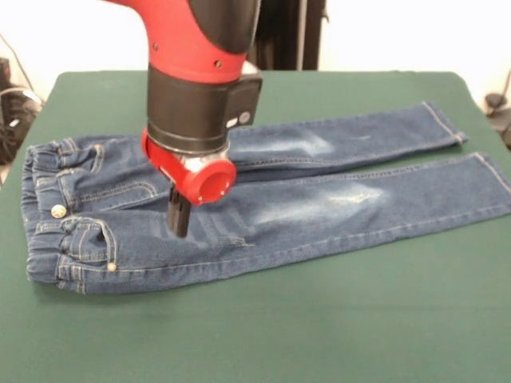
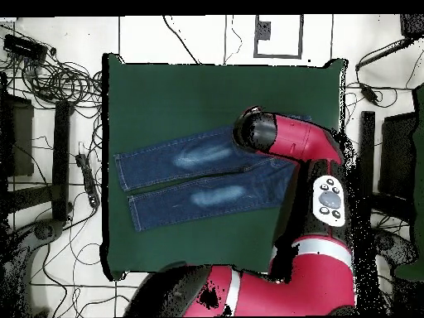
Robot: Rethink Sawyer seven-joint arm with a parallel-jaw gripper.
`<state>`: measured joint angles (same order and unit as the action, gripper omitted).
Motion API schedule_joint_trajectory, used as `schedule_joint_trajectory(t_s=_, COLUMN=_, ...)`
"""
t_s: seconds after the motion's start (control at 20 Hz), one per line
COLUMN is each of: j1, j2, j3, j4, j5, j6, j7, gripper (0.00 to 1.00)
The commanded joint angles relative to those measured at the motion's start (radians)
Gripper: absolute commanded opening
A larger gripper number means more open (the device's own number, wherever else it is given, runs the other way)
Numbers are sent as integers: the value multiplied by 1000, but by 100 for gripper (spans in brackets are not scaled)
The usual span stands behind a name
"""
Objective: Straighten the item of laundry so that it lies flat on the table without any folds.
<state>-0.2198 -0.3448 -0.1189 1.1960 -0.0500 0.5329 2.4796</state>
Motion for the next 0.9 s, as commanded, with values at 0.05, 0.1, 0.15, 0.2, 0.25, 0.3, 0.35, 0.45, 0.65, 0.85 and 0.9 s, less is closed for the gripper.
schedule_joint_trajectory(t_s=0.05, j1=-28, j2=36, j3=150, j4=-28, j5=-45, j6=146, j7=-181, gripper=0)
schedule_joint_trajectory(t_s=0.1, j1=-30, j2=45, j3=154, j4=-45, j5=-48, j6=150, j7=-183, gripper=0)
schedule_joint_trajectory(t_s=0.15, j1=-30, j2=53, j3=155, j4=-62, j5=-55, j6=169, j7=-188, gripper=0)
schedule_joint_trajectory(t_s=0.2, j1=-30, j2=61, j3=156, j4=-80, j5=-61, j6=188, j7=-193, gripper=0)
schedule_joint_trajectory(t_s=0.25, j1=-31, j2=69, j3=157, j4=-97, j5=-68, j6=207, j7=-197, gripper=0)
schedule_joint_trajectory(t_s=0.3, j1=-31, j2=76, j3=158, j4=-114, j5=-75, j6=225, j7=-202, gripper=0)
schedule_joint_trajectory(t_s=0.35, j1=-29, j2=80, j3=157, j4=-116, j5=-81, j6=227, j7=-198, gripper=0)
schedule_joint_trajectory(t_s=0.45, j1=-30, j2=86, j3=161, j4=-97, j5=-86, j6=183, j7=-175, gripper=0)
schedule_joint_trajectory(t_s=0.65, j1=-33, j2=100, j3=176, j4=-80, j5=-80, j6=161, j7=-140, gripper=0)
schedule_joint_trajectory(t_s=0.85, j1=-16, j2=149, j3=190, j4=-88, j5=-77, j6=93, j7=-72, gripper=0)
schedule_joint_trajectory(t_s=0.9, j1=-6, j2=157, j3=186, j4=-95, j5=-82, j6=79, j7=-61, gripper=0)
